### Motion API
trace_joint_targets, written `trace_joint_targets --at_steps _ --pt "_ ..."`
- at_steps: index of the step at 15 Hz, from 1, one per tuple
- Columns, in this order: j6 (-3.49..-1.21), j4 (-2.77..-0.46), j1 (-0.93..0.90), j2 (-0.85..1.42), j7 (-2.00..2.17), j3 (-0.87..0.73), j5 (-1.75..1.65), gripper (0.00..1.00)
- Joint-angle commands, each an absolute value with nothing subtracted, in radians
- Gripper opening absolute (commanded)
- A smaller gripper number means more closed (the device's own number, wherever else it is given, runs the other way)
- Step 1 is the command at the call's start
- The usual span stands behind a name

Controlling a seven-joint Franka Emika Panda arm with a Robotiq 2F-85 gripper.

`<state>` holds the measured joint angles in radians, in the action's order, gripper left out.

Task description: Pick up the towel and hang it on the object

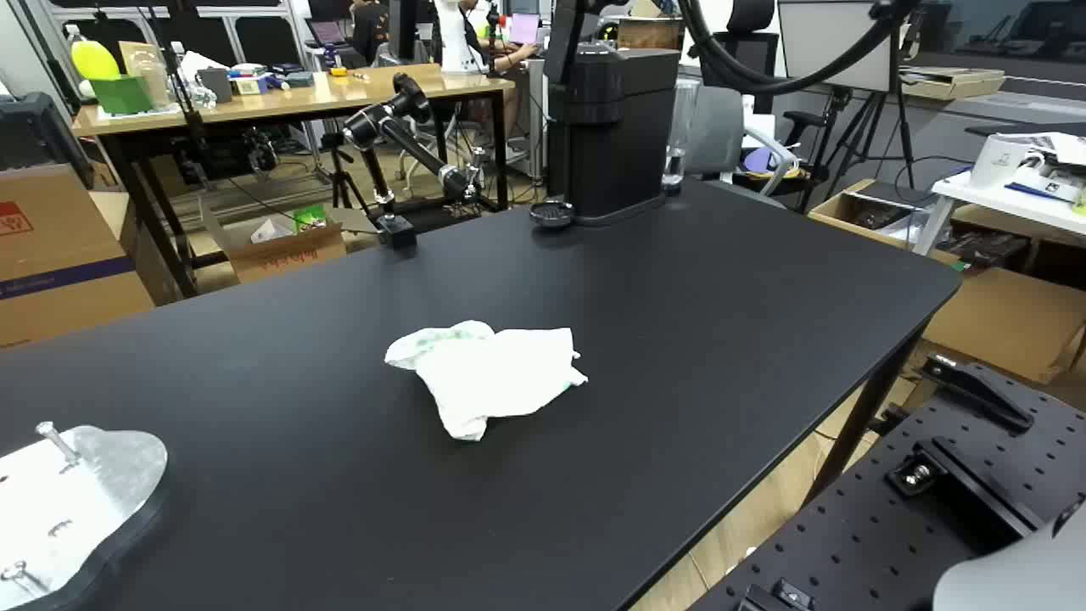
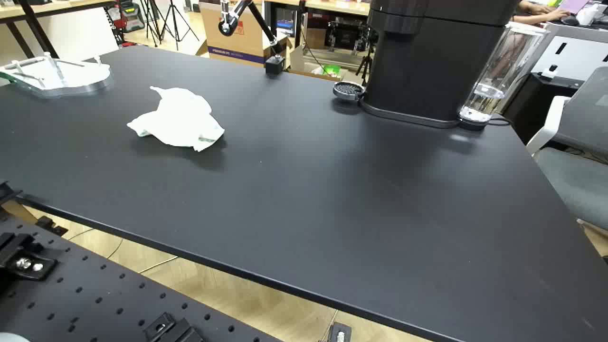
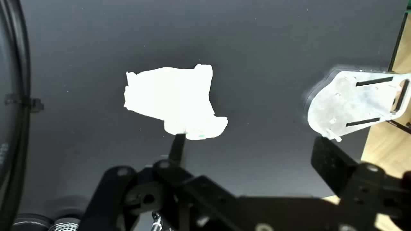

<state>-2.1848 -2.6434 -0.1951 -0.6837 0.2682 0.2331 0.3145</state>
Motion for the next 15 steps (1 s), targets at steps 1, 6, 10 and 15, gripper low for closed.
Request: trace_joint_targets --at_steps 1,6,10,15 --pt "-2.182 -2.642 -0.199 -0.683 0.271 0.228 0.310 1.00" --pt "-2.182 -2.641 -0.199 -0.683 0.271 0.228 0.310 1.00" --pt "-2.182 -2.641 -0.199 -0.683 0.271 0.228 0.310 1.00" --pt "-2.345 -2.708 -0.142 -0.579 0.263 0.241 0.238 1.00"
